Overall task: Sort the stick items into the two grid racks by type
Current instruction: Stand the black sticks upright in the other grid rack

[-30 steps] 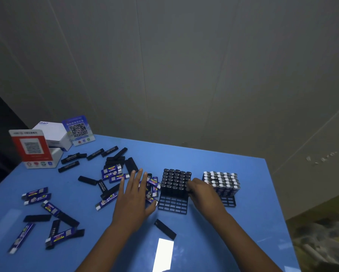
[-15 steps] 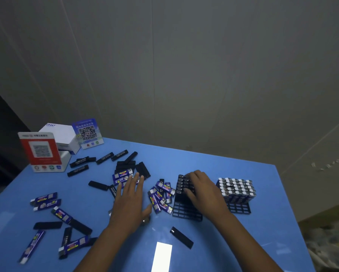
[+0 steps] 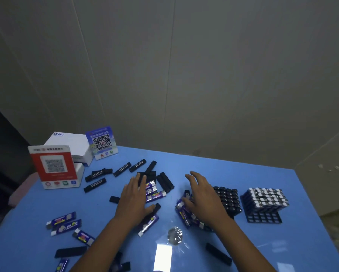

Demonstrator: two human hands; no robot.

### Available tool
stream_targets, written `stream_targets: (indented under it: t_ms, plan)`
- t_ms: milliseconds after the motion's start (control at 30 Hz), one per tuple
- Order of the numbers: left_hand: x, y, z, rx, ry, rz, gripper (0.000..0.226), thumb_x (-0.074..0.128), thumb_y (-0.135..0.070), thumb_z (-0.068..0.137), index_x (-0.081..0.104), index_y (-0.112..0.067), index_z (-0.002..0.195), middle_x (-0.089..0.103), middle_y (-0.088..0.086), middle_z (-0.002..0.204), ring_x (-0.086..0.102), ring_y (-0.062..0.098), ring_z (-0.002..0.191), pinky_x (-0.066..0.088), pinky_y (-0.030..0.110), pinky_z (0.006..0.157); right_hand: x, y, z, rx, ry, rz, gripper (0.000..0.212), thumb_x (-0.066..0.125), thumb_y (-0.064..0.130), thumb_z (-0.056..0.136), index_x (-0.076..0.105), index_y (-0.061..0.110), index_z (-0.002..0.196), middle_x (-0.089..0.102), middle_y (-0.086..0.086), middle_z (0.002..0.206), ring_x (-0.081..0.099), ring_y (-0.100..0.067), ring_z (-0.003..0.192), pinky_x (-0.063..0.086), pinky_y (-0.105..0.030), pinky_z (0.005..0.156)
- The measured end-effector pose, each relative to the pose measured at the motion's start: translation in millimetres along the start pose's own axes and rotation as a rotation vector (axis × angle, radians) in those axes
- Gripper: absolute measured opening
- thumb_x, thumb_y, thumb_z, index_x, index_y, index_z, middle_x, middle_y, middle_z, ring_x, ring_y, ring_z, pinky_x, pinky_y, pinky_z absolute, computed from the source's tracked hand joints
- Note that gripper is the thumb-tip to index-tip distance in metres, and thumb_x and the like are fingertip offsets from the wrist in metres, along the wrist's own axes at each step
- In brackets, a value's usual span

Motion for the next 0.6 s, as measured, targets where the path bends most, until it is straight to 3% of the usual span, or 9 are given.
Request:
stream_targets:
  t_ms: [333,467,600]
  plan:
    - [16.2,18.5,55.8,0.070,0.257,0.092,0.130,0.073,-0.065,0.070,-0.013,-0.017,0.155,-0.016,0.012,0.162,-0.008,0.032,0.150,0.016,0.045,0.121,17.3,4.0,25.7,0.070,0.037,0.011,0.062,0.058,0.038,0.095,0.033,0.021,0.149,0.026,0.002,0.157,0.035,-0.017,0.140,0.038,-0.031,0.109]
    - [15.2,20.7,71.3,0.146,0.266,0.122,0.129,0.071,-0.070,0.068,-0.010,-0.020,0.155,-0.021,0.009,0.161,-0.014,0.030,0.150,0.007,0.046,0.122,24.2,2.7,32.7,0.084,0.039,0.024,0.057,0.056,0.036,0.095,0.035,0.021,0.146,0.031,0.003,0.152,0.041,-0.017,0.134,0.042,-0.030,0.103]
    - [10.7,26.4,77.0,0.212,0.204,0.121,0.119,0.059,-0.078,0.072,0.001,-0.018,0.157,-0.009,0.000,0.164,-0.010,0.024,0.150,0.004,0.044,0.122,30.7,1.4,36.7,0.076,0.045,0.037,0.051,0.054,0.036,0.096,0.037,0.021,0.143,0.036,0.005,0.146,0.045,-0.015,0.127,0.043,-0.027,0.099]
Point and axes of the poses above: each hand's wrist, its own z-axis towards the middle knuckle, its own x-axis out of the palm, y = z × x, the point moved 4 cm from there along z, towards the middle knuckle
